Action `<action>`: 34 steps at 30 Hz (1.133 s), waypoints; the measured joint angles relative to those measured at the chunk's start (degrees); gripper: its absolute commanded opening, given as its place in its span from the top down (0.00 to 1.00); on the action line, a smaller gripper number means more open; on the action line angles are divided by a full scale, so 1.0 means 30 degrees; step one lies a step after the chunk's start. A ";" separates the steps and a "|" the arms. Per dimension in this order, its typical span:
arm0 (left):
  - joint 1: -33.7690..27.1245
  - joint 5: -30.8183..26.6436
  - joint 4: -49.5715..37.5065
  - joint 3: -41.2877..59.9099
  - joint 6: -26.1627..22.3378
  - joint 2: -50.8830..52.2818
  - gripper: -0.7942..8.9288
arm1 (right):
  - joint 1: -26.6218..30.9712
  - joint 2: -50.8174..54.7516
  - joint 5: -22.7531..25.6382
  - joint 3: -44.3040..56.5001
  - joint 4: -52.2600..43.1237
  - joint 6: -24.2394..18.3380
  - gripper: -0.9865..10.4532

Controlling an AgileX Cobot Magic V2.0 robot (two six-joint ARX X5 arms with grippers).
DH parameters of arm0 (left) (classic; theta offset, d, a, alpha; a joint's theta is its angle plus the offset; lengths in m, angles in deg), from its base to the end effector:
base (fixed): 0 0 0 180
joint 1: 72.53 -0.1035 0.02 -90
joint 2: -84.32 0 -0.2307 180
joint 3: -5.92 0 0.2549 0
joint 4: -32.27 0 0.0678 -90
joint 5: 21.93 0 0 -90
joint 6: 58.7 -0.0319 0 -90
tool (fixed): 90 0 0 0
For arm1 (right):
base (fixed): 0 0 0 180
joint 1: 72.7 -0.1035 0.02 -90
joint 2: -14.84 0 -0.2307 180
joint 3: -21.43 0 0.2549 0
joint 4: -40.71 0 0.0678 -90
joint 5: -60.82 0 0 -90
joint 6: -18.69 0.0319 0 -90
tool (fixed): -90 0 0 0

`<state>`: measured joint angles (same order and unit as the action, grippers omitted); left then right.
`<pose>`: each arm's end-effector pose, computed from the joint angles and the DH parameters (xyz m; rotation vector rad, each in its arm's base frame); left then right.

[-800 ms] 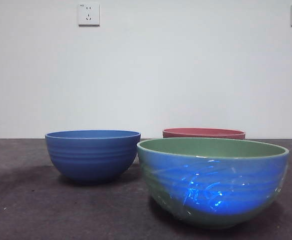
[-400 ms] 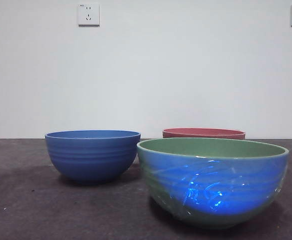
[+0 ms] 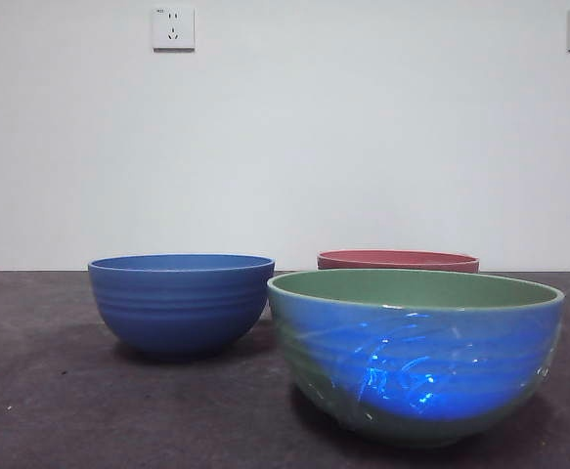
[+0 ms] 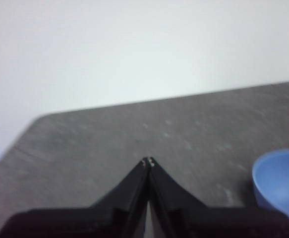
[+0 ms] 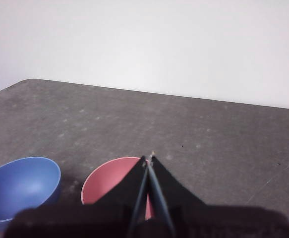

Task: Pick up the green bowl on the top,put the green bowl on the left,pick up the red bowl in the middle,put the red bowl on the right

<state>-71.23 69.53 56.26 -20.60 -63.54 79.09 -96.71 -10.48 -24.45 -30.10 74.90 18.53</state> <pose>0.1273 -0.0037 0.2124 0.0844 0.0451 -0.0501 0.1278 0.0541 0.3009 -0.0375 0.1351 0.3361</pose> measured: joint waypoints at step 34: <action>-0.0022 0.0576 0.0007 0.3949 0.1290 0.1537 0.92 | 0.0000 -0.0015 0.0000 0.0000 0.0000 0.0000 0.93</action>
<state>-71.30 71.25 56.28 -8.76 -59.67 83.70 -96.71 -10.53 -24.45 -30.10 74.90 18.53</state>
